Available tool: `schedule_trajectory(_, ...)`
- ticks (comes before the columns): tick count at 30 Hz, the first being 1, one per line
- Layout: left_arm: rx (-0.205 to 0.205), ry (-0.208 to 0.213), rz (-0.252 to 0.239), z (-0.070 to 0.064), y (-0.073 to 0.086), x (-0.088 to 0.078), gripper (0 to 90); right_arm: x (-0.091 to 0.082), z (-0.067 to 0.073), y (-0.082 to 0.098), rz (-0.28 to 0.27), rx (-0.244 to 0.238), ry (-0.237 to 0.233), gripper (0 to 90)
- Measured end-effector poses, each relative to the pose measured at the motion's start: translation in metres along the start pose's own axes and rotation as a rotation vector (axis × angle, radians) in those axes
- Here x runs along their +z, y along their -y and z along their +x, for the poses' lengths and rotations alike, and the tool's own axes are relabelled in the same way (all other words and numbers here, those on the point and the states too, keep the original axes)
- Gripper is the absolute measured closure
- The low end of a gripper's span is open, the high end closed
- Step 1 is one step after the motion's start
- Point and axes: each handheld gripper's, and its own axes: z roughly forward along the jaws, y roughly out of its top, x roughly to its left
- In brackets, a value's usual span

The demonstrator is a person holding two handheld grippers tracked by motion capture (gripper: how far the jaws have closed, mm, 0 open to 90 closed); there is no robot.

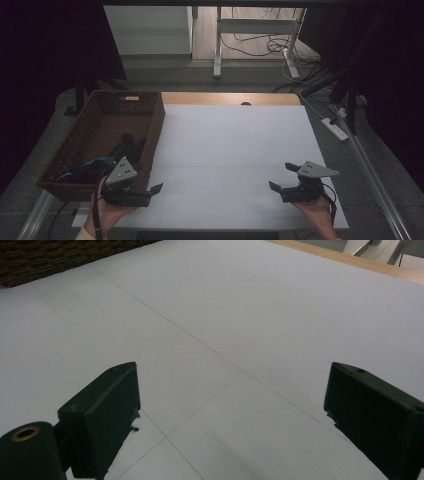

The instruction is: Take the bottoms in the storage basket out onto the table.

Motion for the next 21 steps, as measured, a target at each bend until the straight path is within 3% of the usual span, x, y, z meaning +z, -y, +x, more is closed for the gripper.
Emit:
schedule_trajectory(9, -0.012, 0.008, -0.01, 0.0036, 0.002, -0.0041, 11.9, 0.0, 0.0009, 0.0033, 0.01, -0.003, -0.003, 7.7)
schedule_trajectory(14, -0.013, 0.017, -0.017, 0.0058, 0.0014, -0.0059, 12.0, 0.0027, 0.001, 0.0027, 0.015, 0.009, -0.037, 7.6)
schedule_trajectory(21, -0.018, 0.009, -0.026, 0.0083, 0.0009, -0.0095, 12.1, 0.0035, 0.0012, 0.0035, 0.017, 0.005, -0.042, 7.6)
